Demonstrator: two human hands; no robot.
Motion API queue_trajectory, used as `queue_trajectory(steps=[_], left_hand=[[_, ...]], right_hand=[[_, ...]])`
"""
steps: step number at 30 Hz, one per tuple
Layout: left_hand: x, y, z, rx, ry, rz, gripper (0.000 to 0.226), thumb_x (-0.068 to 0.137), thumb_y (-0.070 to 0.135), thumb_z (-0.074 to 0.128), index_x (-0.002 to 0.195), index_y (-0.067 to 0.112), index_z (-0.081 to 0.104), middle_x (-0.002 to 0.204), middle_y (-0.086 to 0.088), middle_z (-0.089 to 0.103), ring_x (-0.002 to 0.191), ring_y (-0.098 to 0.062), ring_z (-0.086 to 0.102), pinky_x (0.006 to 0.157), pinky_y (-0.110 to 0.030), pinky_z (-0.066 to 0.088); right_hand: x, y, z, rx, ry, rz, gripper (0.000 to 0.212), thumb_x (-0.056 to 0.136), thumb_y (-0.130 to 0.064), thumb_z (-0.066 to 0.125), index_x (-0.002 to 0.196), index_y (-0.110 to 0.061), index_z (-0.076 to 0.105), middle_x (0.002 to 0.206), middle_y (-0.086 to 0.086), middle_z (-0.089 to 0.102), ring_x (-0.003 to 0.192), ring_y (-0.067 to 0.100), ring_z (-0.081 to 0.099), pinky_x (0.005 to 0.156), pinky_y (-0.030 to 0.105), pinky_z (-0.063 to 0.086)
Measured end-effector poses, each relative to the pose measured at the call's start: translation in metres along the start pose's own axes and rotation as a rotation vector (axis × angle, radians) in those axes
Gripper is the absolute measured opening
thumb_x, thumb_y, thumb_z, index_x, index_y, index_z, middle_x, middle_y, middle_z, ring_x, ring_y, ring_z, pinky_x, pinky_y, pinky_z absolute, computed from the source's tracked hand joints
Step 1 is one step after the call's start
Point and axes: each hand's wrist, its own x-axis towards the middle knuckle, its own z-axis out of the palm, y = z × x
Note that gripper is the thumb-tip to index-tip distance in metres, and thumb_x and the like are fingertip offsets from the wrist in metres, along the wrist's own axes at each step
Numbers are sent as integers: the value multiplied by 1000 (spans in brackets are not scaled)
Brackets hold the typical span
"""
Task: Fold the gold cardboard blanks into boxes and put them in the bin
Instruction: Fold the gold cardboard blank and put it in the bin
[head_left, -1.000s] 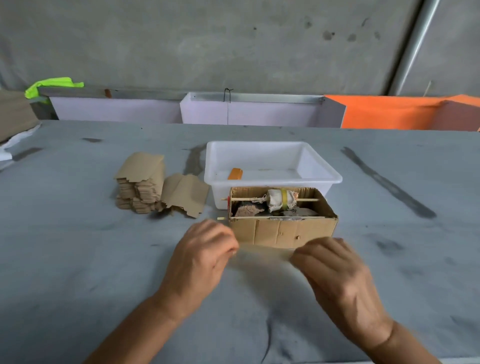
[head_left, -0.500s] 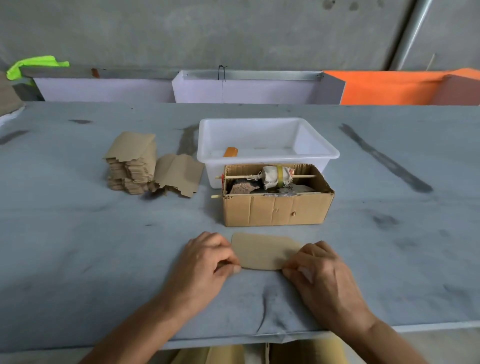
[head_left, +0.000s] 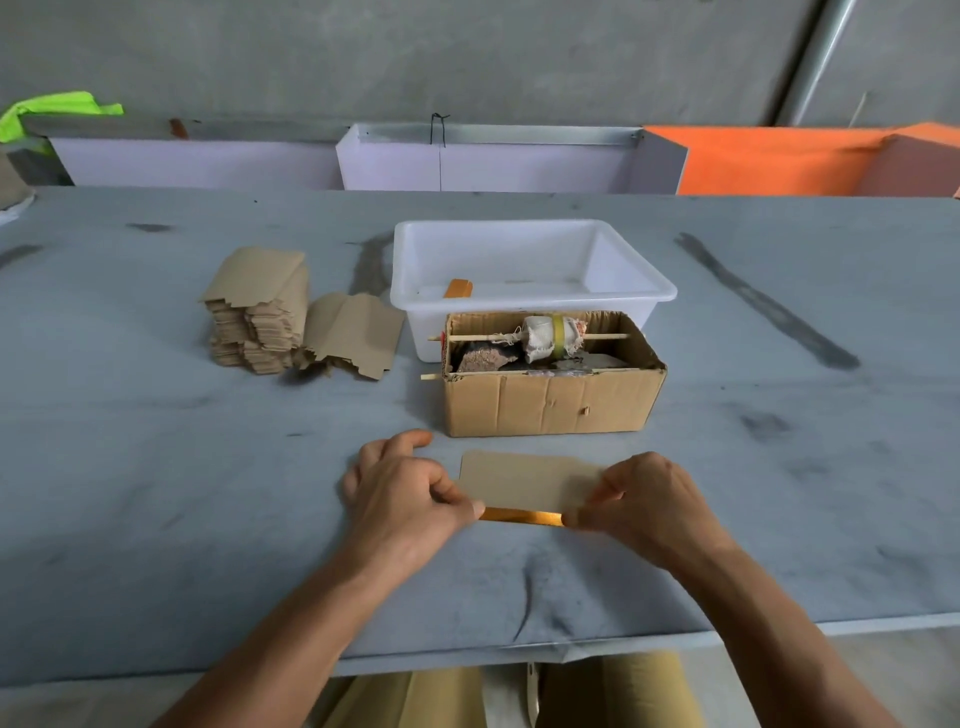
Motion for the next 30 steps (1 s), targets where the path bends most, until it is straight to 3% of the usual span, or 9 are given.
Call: queue_trajectory(steps=[4, 9, 13, 16, 19, 21, 23, 25, 30], left_hand=[[3, 1, -3, -76, 21, -77, 26, 62, 32, 85, 51, 29, 62, 137, 18, 42, 128, -14, 26, 99, -30, 17], [-2, 7, 1, -61, 91, -31, 30, 65, 24, 83, 59, 38, 56, 121, 17, 46, 123, -15, 32, 95, -26, 19], [-16, 16, 6, 53, 215, 318, 25, 70, -1, 77, 65, 23, 73, 90, 9, 52, 96, -20, 50, 83, -28, 40], [-29, 23, 9, 217, 320, 628, 22, 66, -7, 65, 60, 12, 73, 71, -2, 56, 72, -18, 54, 54, -26, 47], [-36, 25, 8, 408, 275, 728, 14, 60, -1, 68, 51, 10, 65, 64, -1, 54, 63, -15, 54, 47, -25, 42], [-38, 26, 8, 459, 219, 730, 22, 48, -6, 80, 53, 10, 65, 62, 0, 54, 59, -15, 54, 45, -23, 42], [-39, 28, 6, 466, 176, 722, 28, 40, -9, 80, 52, 11, 64, 61, 0, 53, 56, -14, 52, 44, -22, 39], [-40, 32, 5, 464, 151, 706, 31, 36, -8, 78, 47, 13, 58, 60, -1, 51, 53, -16, 50, 44, -22, 35], [-41, 25, 6, 394, 113, 673, 26, 47, -1, 82, 58, 16, 66, 66, 1, 52, 60, -16, 53, 50, -27, 43]], right_hand=[[2, 1, -1, 18, -34, 11, 9, 75, -22, 77, 72, -17, 70, 85, 0, 67, 78, 12, 57, 56, 19, 42], [-5, 4, -1, 164, -38, 7, 25, 70, -14, 80, 60, -28, 62, 72, -10, 60, 70, 5, 53, 61, 20, 45], [-9, 5, 0, 215, -16, -26, 25, 70, -12, 80, 60, -31, 67, 65, -15, 58, 64, 1, 52, 57, 13, 40], [-13, 6, 2, 223, 30, -53, 22, 73, -14, 78, 63, -31, 69, 66, -15, 57, 69, 3, 53, 59, 12, 39], [-18, 7, 6, 181, 95, -72, 4, 81, -21, 72, 80, -23, 76, 83, -8, 62, 90, 16, 54, 77, 27, 48], [-25, 7, 11, 29, 157, -105, 10, 84, -21, 68, 88, -25, 76, 95, -3, 62, 95, 19, 52, 82, 32, 48], [-34, 0, 17, -134, 316, -207, 17, 77, -9, 71, 79, -25, 76, 88, -1, 62, 85, 23, 52, 72, 36, 48], [-42, -9, 26, -148, 417, -344, 24, 60, 3, 68, 64, -20, 73, 71, 1, 61, 67, 25, 53, 51, 39, 47], [-49, -24, 45, -138, 325, -505, 23, 47, 3, 78, 55, -14, 65, 61, 0, 55, 56, 18, 53, 42, 22, 36]])
